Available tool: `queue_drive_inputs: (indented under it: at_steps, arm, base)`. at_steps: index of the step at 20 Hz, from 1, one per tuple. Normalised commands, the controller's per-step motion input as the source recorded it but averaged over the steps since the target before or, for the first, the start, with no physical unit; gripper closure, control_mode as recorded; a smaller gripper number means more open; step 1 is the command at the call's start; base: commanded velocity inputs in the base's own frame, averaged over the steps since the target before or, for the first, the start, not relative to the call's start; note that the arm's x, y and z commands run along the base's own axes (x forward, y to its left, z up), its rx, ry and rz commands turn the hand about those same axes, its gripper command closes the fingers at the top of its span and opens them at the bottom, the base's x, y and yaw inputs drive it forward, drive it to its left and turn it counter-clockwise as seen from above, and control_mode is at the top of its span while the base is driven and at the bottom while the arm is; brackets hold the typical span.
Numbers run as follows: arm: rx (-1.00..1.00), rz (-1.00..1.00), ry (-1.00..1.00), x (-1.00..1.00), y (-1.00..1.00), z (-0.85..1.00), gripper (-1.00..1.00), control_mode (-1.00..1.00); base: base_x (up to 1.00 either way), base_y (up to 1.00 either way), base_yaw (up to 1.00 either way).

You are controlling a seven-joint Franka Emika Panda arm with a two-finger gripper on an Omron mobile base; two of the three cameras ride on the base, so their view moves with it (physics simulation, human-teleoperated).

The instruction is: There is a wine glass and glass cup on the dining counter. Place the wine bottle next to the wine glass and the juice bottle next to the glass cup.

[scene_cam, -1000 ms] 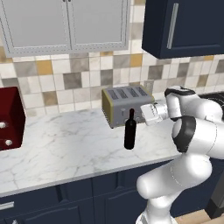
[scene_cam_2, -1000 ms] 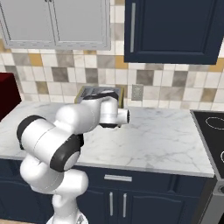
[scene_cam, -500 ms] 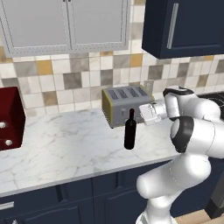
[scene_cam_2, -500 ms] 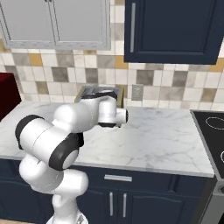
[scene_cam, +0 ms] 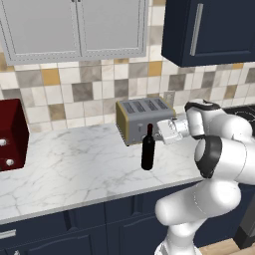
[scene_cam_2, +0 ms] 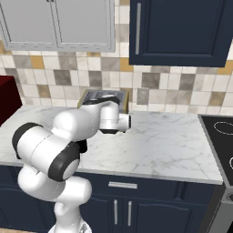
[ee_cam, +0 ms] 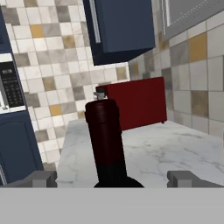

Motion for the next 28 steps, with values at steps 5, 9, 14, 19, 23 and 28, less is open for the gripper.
queue_drive_inputs:
  at_steps: [5,9,14,19,23,28]
  arm:
    - [0.0,0.0,0.0,0.12,0.02,0.0,-1.0,-1.0]
    - [0.0,0.0,0.0,0.1,0.0,0.0,-1.0,-1.0]
    - [0.0,0.0,0.0,0.02,0.02,0.0,-1.0,-1.0]
    - [0.0,0.0,0.0,-0.06,0.12,0.0,-1.0,-1.0]
    - [0.0,0.0,0.0,-0.06,0.15,-0.01,-1.0,-1.0]
    - [0.0,-0.01,0.02,0.01,0.07,-0.06,-1.0,-1.0]
  base:
    - [0.0,0.0,0.0]
    - [0.0,0.0,0.0]
    - [0.0,0.0,0.0]
    - [0.0,0.0,0.0]
    - [0.0,0.0,0.0]
    - [0.0,0.0,0.0]
